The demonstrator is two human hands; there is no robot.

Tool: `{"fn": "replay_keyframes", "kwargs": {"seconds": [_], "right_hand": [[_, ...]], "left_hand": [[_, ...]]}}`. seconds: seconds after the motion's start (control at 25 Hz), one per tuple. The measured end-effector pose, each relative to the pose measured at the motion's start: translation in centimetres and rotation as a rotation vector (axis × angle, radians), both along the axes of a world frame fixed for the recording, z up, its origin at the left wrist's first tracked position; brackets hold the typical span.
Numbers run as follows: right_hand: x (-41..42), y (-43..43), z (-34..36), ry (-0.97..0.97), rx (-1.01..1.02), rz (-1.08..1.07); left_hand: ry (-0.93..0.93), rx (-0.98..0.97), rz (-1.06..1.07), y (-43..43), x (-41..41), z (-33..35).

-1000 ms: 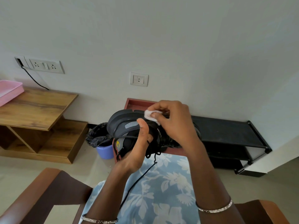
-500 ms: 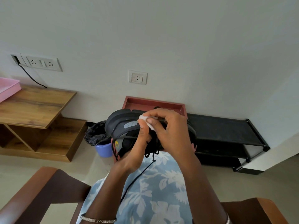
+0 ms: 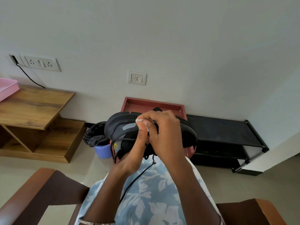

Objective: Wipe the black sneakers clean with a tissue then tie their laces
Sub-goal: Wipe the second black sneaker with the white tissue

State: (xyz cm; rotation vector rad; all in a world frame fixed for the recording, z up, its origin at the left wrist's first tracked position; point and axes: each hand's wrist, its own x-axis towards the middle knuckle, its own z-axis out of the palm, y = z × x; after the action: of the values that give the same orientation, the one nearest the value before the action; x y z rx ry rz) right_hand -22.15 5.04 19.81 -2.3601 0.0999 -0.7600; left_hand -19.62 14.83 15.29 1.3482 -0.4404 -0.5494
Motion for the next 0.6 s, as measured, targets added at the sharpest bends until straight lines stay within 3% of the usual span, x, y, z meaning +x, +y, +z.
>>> {"fn": "replay_keyframes", "kwargs": {"seconds": [0.24, 0.48, 0.6], "right_hand": [[-0.2, -4.2, -2.0, -0.073, -0.041, -0.416], [-2.3, 0.3, -1.3, -0.157, 0.164, -0.019], [-1.3, -1.5, -2.1, -0.159, 0.02, -0.155]], "left_hand": [[0.086, -0.067, -0.021, 0.0, 0.0, 1.2], [0.027, -0.105, -0.025, -0.1, -0.2, 1.2], [0.071, -0.136, -0.03, 0.2, -0.1, 1.5]]}}
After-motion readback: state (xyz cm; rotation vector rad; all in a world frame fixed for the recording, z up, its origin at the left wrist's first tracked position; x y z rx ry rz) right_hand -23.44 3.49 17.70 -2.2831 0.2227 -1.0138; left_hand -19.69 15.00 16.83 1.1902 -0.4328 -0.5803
